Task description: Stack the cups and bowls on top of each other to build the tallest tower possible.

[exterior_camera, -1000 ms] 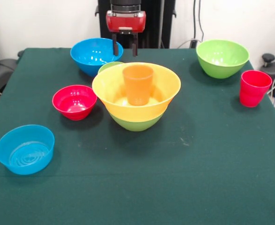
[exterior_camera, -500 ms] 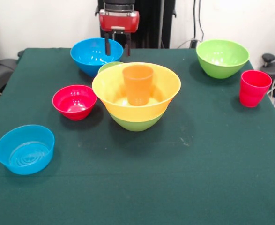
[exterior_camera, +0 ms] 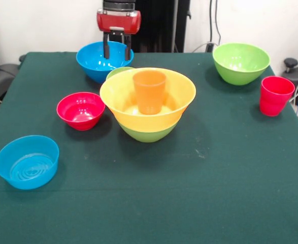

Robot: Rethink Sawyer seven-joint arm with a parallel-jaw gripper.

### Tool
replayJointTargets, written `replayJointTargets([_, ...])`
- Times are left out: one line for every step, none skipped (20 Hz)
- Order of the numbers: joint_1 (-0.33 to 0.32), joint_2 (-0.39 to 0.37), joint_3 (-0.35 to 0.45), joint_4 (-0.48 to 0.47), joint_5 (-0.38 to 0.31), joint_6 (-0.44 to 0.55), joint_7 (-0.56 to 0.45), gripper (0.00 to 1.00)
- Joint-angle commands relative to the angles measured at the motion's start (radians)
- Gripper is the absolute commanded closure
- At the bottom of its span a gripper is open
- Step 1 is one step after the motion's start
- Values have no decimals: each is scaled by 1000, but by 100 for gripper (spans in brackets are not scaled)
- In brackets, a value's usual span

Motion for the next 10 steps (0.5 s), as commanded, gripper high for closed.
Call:
replayJointTargets([-7, 132, 95, -63, 7, 89, 58, 0])
replayJointTargets([2, 140, 79, -64, 6, 78, 58, 0])
replayJointTargets([4, 142, 71, -63, 5, 75, 57, 0])
replayJointTargets([4, 142, 68, -63, 5, 74, 56, 0])
replayJointTargets([3, 146, 66, -66, 4, 72, 55, 0])
replayJointTargets([-6, 144, 79, -66, 1, 75, 52, 0])
replayJointTargets([-12, 141, 88, -64, 0, 77, 51, 0])
replayJointTargets([-23, 127, 114, -61, 2, 88, 47, 0])
replayJointTargets([-23, 121, 119, -59, 5, 91, 48, 0])
replayJointTargets([-15, 119, 117, -57, 10, 87, 52, 0])
